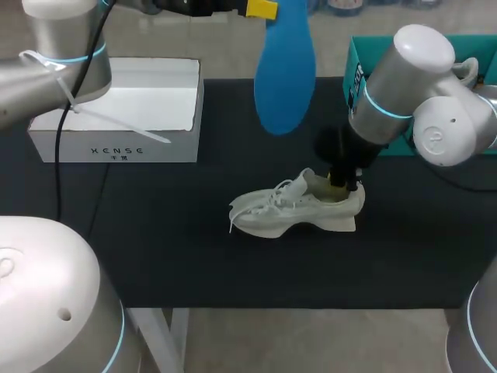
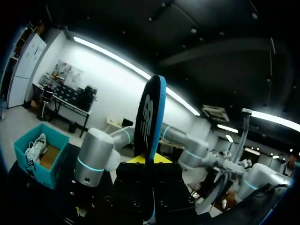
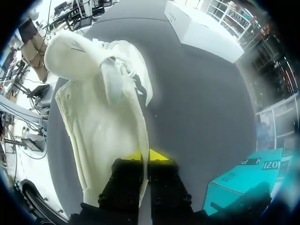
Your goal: Take the shoe out of the shoebox, open the shoe tongue, remove and reinsert the insole, then place the shoe into the shoebox
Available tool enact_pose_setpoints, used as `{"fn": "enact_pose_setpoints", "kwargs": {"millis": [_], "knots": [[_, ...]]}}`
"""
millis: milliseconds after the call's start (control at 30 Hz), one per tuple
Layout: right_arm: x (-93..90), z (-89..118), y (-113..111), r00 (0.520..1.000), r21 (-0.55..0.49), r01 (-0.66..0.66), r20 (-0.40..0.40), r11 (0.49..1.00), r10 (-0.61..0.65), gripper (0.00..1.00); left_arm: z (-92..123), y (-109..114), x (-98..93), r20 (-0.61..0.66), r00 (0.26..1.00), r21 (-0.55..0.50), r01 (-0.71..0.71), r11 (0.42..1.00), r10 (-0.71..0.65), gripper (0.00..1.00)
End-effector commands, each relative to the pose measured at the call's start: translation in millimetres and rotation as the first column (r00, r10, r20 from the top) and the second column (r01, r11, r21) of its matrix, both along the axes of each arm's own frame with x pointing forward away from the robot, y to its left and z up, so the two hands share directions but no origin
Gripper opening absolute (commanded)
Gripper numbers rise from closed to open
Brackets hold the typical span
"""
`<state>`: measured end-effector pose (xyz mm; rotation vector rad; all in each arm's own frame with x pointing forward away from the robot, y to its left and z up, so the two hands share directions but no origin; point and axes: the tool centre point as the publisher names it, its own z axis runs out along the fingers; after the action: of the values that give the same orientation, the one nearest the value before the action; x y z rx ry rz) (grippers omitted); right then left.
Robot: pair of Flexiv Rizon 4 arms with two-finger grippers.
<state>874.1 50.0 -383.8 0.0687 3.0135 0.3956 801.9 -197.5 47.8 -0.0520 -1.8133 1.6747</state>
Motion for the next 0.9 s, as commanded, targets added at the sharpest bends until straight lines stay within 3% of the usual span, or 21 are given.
{"fn": "enact_pose_setpoints", "kwargs": {"millis": [33,367,600,900], "knots": [[-7.6,18,-7,1.000,0.004,0.007,0.027,1.000,-0.007,0.00,0,0,-1.0,0.000,1.000,0.002,-0.003,1.000,0.003,0.00],[-15.5,69,-29,0.994,0.002,0.037,0.106,0.999,-0.037,0.00,0,0,-1.0,0.000,1.000,0.002,-0.003,1.000,0.003,0.00],[-17.9,72,-31,0.994,0.015,0.048,0.102,0.999,-0.050,0.00,0,0,-1.0,0.000,1.000,0.002,-0.003,1.000,0.003,0.00],[-12.6,73,-36,0.997,0.050,0.066,0.028,0.997,-0.068,0.00,0,0,-1.0,0.000,1.000,0.002,-0.003,1.000,0.003,0.00]]}}
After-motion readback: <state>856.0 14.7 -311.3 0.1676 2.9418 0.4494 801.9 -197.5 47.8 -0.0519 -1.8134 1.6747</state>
